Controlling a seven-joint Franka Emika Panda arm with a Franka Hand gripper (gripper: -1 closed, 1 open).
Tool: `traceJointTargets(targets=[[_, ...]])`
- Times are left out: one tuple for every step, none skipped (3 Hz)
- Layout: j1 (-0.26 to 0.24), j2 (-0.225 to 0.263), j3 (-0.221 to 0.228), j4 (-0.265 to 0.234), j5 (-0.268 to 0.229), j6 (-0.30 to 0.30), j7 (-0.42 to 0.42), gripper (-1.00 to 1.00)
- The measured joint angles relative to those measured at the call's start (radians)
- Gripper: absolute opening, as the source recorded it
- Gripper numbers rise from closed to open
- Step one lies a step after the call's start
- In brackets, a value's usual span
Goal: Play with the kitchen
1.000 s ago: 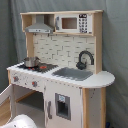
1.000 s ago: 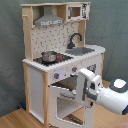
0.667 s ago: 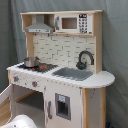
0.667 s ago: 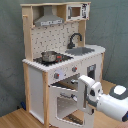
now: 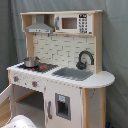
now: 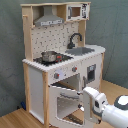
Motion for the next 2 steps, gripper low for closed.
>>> traceJointTargets(targets=[[0.043,0.000,0.032,-0.091,0.019,0.016,0.003,1.00],[0.061,0.000,0.087,-0.148,0.085,0.017,0.008,1.00]])
